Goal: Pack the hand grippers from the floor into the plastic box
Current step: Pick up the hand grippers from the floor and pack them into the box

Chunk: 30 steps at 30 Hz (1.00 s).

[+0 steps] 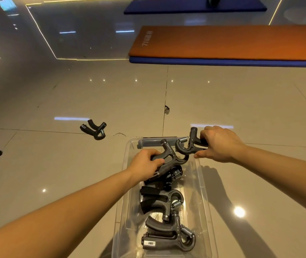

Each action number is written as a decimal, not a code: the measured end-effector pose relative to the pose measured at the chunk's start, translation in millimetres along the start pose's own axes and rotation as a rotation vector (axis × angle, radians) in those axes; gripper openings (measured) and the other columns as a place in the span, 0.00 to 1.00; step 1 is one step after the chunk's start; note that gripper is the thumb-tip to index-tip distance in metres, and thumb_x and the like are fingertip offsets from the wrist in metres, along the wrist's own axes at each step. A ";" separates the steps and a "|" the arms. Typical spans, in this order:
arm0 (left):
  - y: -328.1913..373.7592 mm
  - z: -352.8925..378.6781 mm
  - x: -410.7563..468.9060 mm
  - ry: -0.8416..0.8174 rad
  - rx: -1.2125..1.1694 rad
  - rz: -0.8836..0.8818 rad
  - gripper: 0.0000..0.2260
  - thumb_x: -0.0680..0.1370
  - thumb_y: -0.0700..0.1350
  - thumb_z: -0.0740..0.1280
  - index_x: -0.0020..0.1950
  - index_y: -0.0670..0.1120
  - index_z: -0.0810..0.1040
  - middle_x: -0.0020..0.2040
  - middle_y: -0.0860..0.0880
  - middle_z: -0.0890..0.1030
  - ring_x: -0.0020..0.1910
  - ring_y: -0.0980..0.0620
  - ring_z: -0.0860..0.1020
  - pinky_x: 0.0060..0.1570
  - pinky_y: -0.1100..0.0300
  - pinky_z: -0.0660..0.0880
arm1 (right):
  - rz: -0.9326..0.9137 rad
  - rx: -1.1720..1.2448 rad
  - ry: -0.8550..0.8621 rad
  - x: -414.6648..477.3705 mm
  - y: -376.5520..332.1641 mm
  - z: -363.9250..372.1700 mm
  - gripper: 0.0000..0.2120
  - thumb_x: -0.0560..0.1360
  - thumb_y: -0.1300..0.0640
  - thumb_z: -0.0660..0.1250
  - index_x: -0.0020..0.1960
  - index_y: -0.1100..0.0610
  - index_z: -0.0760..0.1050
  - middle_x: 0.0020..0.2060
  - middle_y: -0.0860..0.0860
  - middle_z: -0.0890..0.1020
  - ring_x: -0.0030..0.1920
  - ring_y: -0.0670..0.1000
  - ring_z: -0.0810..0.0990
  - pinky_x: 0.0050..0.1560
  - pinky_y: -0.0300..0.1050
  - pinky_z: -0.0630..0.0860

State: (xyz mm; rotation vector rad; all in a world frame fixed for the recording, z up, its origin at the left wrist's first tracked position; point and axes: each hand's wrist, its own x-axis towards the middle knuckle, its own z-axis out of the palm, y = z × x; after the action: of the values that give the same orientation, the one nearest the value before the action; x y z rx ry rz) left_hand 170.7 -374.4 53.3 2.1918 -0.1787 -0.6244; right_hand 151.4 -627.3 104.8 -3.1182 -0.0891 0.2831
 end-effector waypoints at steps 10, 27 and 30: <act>-20.8 28.1 17.2 0.070 -0.301 -0.130 0.10 0.80 0.36 0.66 0.55 0.50 0.82 0.52 0.50 0.82 0.53 0.52 0.79 0.48 0.61 0.73 | 0.012 0.053 -0.003 4.7 2.8 3.7 0.25 0.68 0.30 0.71 0.45 0.52 0.72 0.42 0.47 0.73 0.43 0.51 0.73 0.40 0.47 0.68; -45.4 35.9 29.7 0.164 -0.193 -0.079 0.22 0.74 0.37 0.76 0.64 0.52 0.77 0.48 0.55 0.84 0.53 0.54 0.81 0.59 0.54 0.79 | 0.035 0.066 -0.018 3.0 -0.5 3.9 0.24 0.70 0.31 0.71 0.45 0.51 0.71 0.40 0.46 0.72 0.41 0.51 0.72 0.37 0.46 0.66; -47.0 37.6 28.7 0.157 -0.166 -0.068 0.18 0.74 0.38 0.76 0.60 0.53 0.78 0.48 0.53 0.83 0.51 0.55 0.81 0.58 0.55 0.79 | 0.032 0.064 -0.019 2.0 -0.7 2.7 0.24 0.70 0.32 0.71 0.44 0.51 0.71 0.40 0.46 0.71 0.42 0.51 0.72 0.37 0.46 0.66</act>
State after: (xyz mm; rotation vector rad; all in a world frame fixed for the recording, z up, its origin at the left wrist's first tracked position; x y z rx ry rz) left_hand 173.2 -379.5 -13.2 2.0819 0.0290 -0.4842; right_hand 152.9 -626.5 101.8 -3.0556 -0.0301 0.3104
